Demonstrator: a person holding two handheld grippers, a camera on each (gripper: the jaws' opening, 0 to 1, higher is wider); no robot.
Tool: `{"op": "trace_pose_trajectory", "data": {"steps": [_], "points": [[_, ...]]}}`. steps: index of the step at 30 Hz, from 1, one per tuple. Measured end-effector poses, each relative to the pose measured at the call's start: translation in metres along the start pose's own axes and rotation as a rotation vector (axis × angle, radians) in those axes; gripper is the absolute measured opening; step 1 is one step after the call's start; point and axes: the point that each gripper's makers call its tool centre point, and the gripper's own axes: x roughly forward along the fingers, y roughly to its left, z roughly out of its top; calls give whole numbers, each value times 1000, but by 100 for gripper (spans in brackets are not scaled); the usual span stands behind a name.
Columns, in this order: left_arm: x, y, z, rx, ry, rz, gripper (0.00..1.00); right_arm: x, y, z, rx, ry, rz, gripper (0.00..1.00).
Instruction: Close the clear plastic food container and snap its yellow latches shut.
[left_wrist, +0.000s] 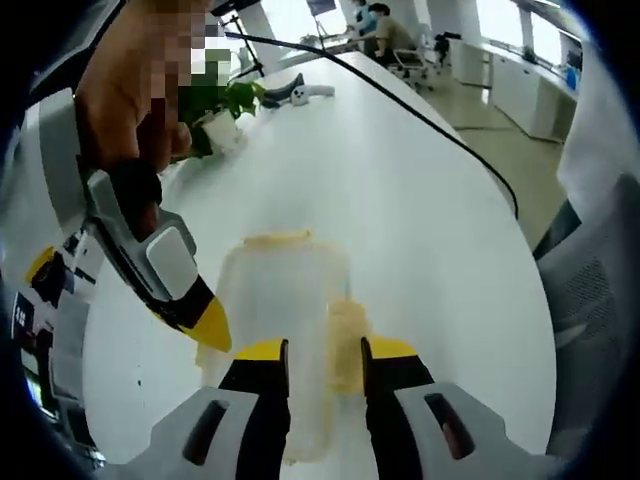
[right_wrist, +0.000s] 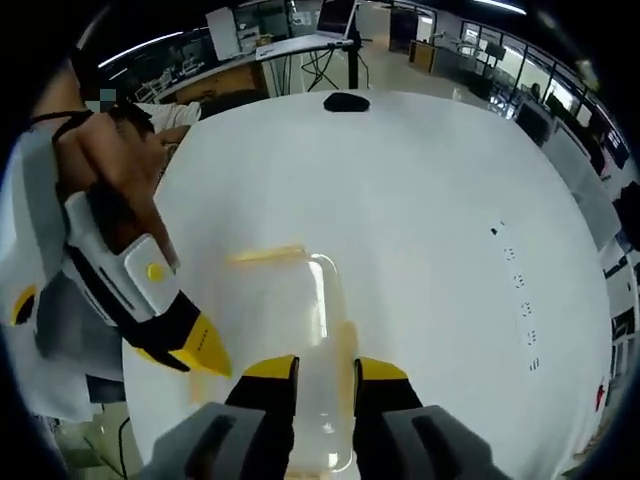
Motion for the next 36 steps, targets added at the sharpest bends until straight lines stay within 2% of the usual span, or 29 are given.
{"op": "trace_pose_trajectory", "data": {"steps": [14, 17, 22, 31, 33, 35, 36], "points": [[1, 2, -2, 65, 22, 49, 23, 3, 0, 0, -13, 81, 67, 20], [2, 4, -2, 42, 19, 54, 21, 3, -1, -1, -5, 87, 84, 20], [2, 4, -3, 53, 21, 54, 21, 3, 0, -2, 1, 94, 112, 20], [4, 8, -3, 3, 56, 64, 17, 6, 1, -1, -15, 172, 127, 18], [5, 8, -3, 2, 66, 66, 15, 6, 3, -3, -79, 223, 112, 17], [6, 11, -3, -29, 46, 69, 15, 7, 2, -2, -48, 229, 123, 15], [6, 11, -3, -20, 54, 72, 14, 7, 2, -2, -45, 233, 130, 14]]}}
